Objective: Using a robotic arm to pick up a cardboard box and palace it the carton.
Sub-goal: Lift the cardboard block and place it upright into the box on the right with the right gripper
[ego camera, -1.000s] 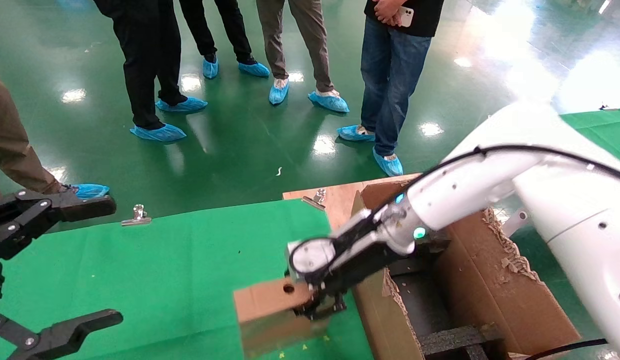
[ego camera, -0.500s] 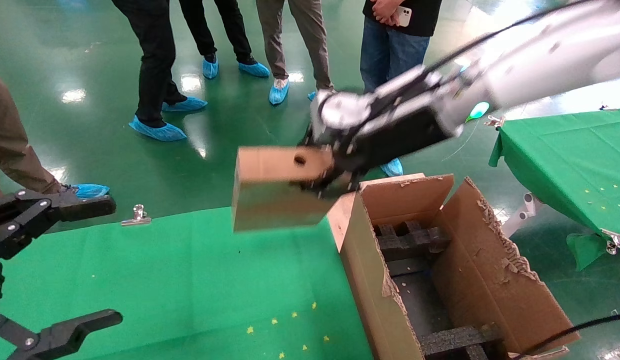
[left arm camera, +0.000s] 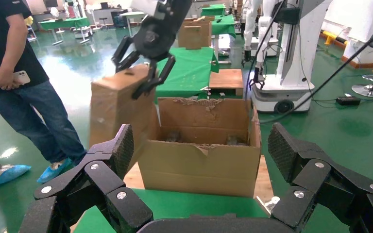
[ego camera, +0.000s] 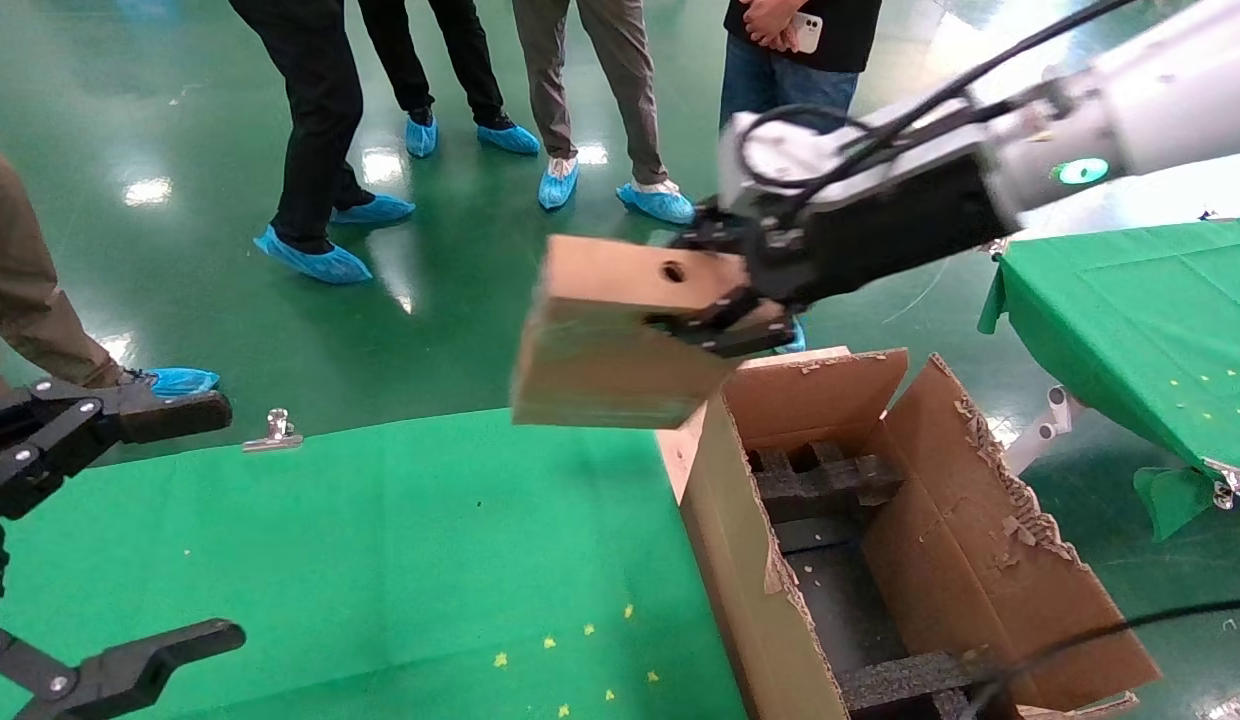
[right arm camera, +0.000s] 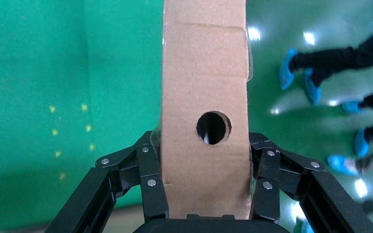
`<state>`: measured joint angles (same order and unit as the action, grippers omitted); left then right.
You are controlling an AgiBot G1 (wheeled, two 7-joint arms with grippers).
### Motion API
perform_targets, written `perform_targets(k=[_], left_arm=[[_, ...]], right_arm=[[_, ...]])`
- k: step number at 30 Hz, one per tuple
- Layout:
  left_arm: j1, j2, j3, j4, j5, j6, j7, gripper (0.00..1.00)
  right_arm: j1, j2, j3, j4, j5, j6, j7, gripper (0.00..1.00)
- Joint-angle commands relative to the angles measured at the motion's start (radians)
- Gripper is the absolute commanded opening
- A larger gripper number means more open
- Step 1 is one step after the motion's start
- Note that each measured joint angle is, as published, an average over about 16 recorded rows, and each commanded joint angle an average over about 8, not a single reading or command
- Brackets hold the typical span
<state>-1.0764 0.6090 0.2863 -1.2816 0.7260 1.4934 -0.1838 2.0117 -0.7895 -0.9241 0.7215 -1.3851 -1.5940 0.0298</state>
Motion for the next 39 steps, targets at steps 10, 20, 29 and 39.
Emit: perform_targets(k=[10,20,29,39], left_arm=[[0.000,0.000,0.001,0.000,-0.001,0.000,0.000,1.00],[0.000,-0.001,0.001,0.000,-0.001,-0.001,0.001,1.00],[0.000,-0.001,0.002,0.000,-0.001,-0.001,0.001,1.00],[0.000,-0.001,0.002,0.000,-0.002,-0.001,0.001,1.00]], right_arm=[[0.121,0.267,-0.167,0.169,0.069,-0.004,0.135,0.00],[0.168,0.508,-0.329,0.351,0.086,0.007,0.267,0.00],[0.102,0.597,-0.405,0.375,0.081,0.075,0.301,0.00],[0.064,0.594,-0.430,0.380,0.094,0.123,0.312,0.00]])
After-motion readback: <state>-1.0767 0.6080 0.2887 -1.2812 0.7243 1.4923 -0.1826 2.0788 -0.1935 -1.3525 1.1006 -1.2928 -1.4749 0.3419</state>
